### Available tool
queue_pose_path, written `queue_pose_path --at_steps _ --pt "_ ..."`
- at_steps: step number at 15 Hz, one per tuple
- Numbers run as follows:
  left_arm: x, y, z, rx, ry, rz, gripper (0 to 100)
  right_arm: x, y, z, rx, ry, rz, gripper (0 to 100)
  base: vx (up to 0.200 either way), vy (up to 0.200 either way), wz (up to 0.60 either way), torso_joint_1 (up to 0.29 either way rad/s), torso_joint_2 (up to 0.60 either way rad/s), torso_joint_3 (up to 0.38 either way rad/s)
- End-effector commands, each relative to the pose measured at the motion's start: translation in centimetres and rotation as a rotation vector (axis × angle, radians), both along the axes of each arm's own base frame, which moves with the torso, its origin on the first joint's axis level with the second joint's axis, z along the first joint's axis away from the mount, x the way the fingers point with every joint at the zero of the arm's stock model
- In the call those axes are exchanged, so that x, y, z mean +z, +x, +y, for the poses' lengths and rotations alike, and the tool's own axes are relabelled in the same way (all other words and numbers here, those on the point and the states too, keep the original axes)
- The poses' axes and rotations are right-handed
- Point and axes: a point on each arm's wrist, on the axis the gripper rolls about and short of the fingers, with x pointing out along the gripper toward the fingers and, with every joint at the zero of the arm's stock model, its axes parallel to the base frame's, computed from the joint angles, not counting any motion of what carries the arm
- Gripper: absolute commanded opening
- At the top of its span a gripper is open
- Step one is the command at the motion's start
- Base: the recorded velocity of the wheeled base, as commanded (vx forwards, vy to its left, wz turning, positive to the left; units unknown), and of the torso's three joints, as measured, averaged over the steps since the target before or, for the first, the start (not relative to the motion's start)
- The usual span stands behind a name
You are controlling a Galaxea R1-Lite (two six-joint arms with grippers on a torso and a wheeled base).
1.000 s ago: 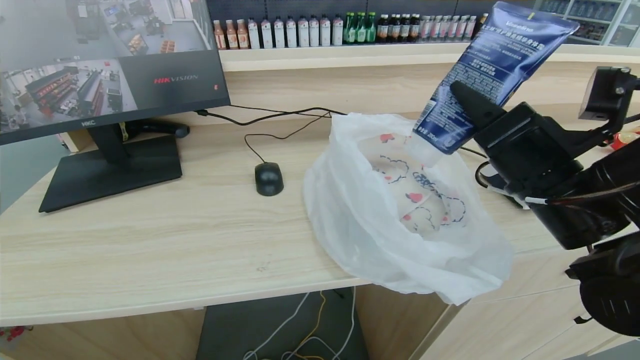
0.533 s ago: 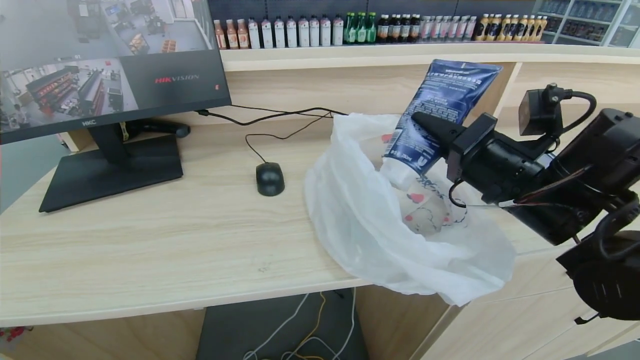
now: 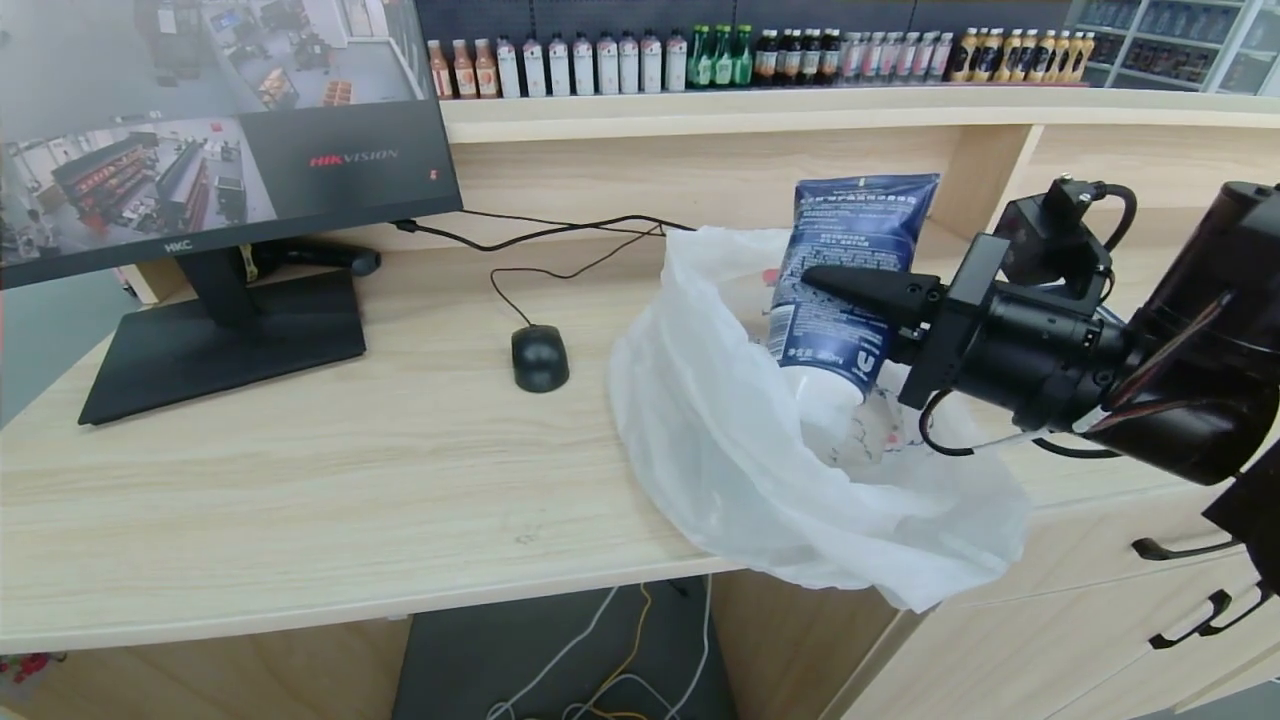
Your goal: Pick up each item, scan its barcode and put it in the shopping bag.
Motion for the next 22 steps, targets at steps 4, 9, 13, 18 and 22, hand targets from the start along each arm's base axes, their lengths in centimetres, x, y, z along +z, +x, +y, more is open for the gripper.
queue_pose_path --at_steps 4,9,13,18,22 --pt "0.0 0.0 0.0 -0.001 -0.002 0.0 100 -2.3 1.6 0.7 0.017 -0.03 0.077 0 0.0 0.0 0.0 0.0 0.0 0.0" --pt "0.0 0.0 0.0 0.001 0.0 0.0 100 -3.9 2.7 0.7 0.001 -0.045 0.114 0 0.0 0.0 0.0 0.0 0.0 0.0" --pt "0.0 0.0 0.0 -0.001 0.0 0.0 100 -4.6 2.7 0.5 -0.011 -0.057 0.132 0 0.0 0.0 0.0 0.0 0.0 0.0" --pt "0.0 0.0 0.0 0.001 0.0 0.0 100 -5.4 3.2 -0.1 -0.034 -0.058 0.127 100 0.0 0.0 0.0 0.0 0.0 0.0" --pt "0.0 0.0 0.0 -0.001 0.0 0.0 100 -5.2 3.2 -0.3 -0.04 -0.05 0.106 100 0.0 0.0 0.0 0.0 0.0 0.0"
